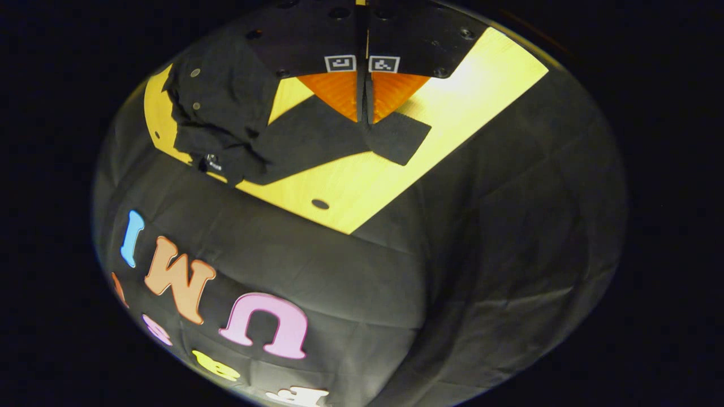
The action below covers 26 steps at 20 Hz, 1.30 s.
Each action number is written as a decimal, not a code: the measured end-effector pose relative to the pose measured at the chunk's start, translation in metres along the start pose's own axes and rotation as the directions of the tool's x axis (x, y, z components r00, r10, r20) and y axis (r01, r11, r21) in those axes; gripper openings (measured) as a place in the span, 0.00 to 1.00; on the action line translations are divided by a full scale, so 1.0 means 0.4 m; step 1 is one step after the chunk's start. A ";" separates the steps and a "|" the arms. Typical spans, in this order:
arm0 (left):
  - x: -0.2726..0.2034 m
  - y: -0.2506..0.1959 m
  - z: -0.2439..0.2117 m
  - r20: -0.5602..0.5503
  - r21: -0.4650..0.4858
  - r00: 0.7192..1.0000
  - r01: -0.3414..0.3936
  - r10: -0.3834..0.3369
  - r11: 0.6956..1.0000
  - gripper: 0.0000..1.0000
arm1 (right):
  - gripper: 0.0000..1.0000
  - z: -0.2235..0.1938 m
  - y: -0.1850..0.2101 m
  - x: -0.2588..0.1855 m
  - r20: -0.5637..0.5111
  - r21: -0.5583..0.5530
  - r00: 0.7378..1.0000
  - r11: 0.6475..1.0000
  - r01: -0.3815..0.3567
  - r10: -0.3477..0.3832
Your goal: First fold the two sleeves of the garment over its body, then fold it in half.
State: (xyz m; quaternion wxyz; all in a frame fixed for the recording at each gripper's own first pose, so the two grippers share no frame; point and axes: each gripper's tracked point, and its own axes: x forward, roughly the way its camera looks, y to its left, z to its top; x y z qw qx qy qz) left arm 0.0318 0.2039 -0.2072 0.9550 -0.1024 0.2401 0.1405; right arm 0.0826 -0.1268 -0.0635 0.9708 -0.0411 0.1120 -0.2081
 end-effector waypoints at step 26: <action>0.231 -1.257 -0.065 -0.091 0.340 0.817 0.562 -0.569 0.754 0.00 | 0.98 -0.076 -0.258 0.247 -0.075 0.071 0.996 0.997 -0.033 0.038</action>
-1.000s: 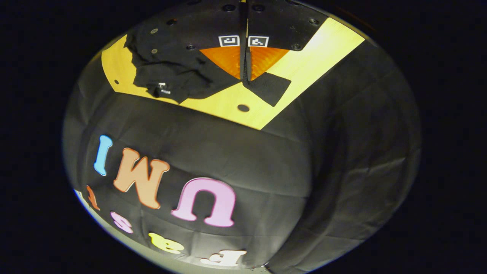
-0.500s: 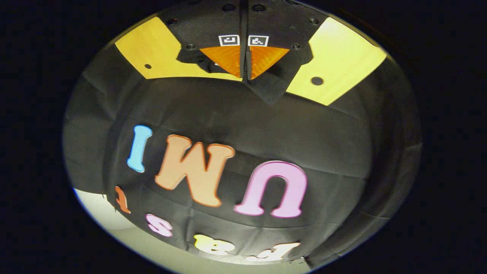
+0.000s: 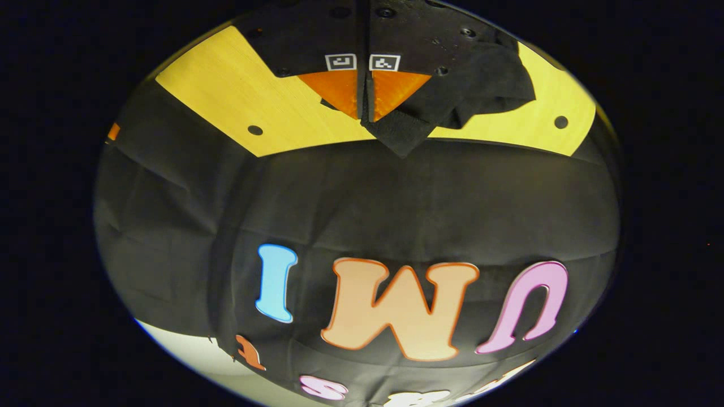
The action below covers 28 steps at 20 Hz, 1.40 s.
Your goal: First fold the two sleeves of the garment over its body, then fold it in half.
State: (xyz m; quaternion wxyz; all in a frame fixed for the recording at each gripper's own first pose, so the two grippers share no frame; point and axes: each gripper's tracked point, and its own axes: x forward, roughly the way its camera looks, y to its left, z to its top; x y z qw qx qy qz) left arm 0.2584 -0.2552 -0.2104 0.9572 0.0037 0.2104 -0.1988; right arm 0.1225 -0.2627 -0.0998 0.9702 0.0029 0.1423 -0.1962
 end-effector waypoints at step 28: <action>-0.258 0.124 -0.013 0.090 0.057 0.985 -0.153 0.148 0.987 0.94 | 0.99 -0.114 0.131 -0.021 -0.062 -0.024 0.977 0.979 -0.203 0.202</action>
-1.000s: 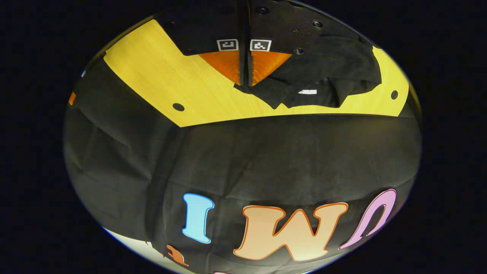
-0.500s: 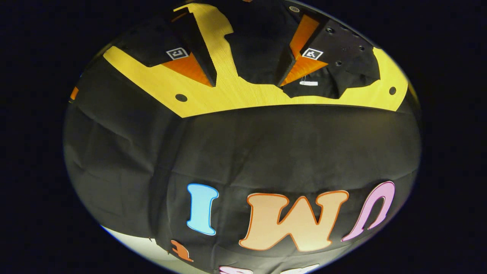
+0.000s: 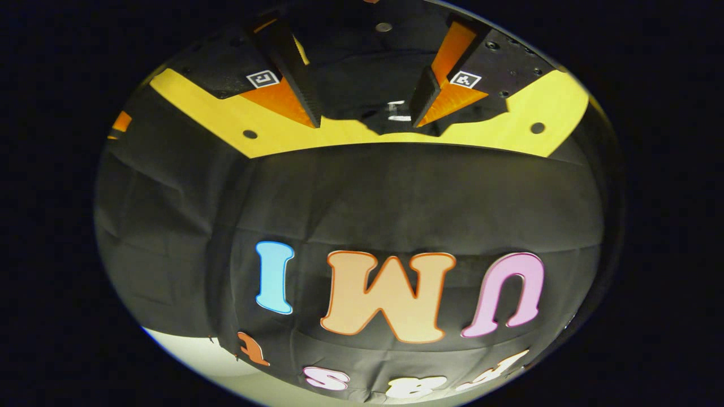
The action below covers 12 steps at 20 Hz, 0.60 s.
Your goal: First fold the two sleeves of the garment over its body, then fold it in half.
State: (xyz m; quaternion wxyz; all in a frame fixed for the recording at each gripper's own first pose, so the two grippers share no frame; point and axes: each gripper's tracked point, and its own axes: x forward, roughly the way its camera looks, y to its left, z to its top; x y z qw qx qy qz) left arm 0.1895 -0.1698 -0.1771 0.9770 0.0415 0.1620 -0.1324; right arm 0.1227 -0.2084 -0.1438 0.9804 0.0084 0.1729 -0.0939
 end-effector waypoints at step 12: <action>-0.492 0.328 -0.330 -0.203 0.124 0.946 -0.230 0.252 0.965 0.94 | 1.00 -0.339 0.323 -0.128 -0.297 -0.241 0.914 0.904 -0.354 0.278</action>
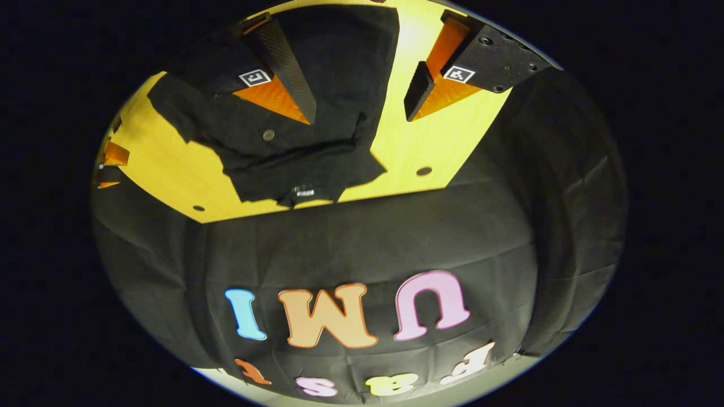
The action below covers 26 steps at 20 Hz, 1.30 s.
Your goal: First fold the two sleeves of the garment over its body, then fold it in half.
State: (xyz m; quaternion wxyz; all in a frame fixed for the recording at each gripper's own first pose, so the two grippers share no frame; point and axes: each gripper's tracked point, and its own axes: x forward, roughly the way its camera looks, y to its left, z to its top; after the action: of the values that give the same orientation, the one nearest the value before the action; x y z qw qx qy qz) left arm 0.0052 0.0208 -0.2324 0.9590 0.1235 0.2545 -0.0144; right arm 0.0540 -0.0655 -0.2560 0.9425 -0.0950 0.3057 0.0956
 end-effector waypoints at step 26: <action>-0.109 -0.024 -0.455 -0.408 -0.135 0.907 0.048 -0.100 0.990 0.90 | 0.85 -0.321 0.155 0.006 -0.341 0.037 0.937 0.997 -0.067 0.075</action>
State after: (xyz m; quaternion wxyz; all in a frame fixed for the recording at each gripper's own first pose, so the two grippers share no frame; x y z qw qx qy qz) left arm -0.1219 0.0544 -0.3659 0.8878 0.0554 0.4567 -0.0088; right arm -0.0303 -0.0360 -0.3670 0.8721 -0.0874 0.4692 0.1079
